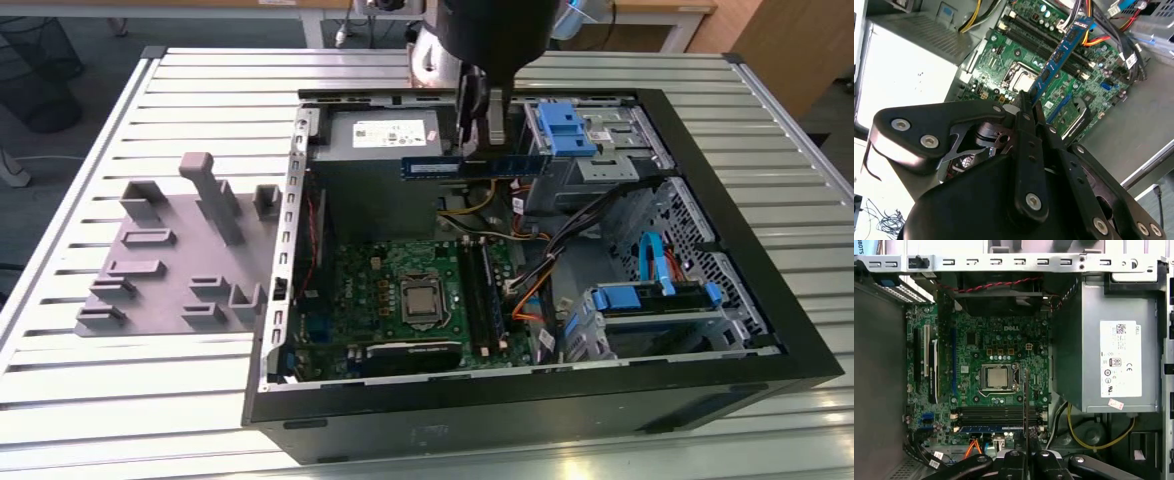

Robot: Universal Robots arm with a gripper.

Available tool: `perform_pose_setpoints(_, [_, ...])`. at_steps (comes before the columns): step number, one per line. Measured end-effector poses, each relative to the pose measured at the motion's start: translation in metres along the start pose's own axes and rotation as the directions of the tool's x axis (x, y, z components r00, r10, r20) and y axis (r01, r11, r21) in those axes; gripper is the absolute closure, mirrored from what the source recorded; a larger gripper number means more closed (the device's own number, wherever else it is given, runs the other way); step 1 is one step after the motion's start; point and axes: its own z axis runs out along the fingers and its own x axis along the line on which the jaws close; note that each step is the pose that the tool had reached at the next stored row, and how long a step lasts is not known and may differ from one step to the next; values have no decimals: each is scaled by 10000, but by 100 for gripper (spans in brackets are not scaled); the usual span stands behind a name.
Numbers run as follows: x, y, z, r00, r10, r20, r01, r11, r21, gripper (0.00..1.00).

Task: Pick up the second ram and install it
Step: 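Pick up the second ram and move it above second insertion slot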

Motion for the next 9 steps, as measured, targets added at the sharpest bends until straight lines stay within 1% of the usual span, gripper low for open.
perform_pose_setpoints(6, [-2,-117,0,10000,0,1,0,10000,8,86])
perform_pose_setpoints(9, [-2,-141,0,10000,0,0,0,10000,18,86])
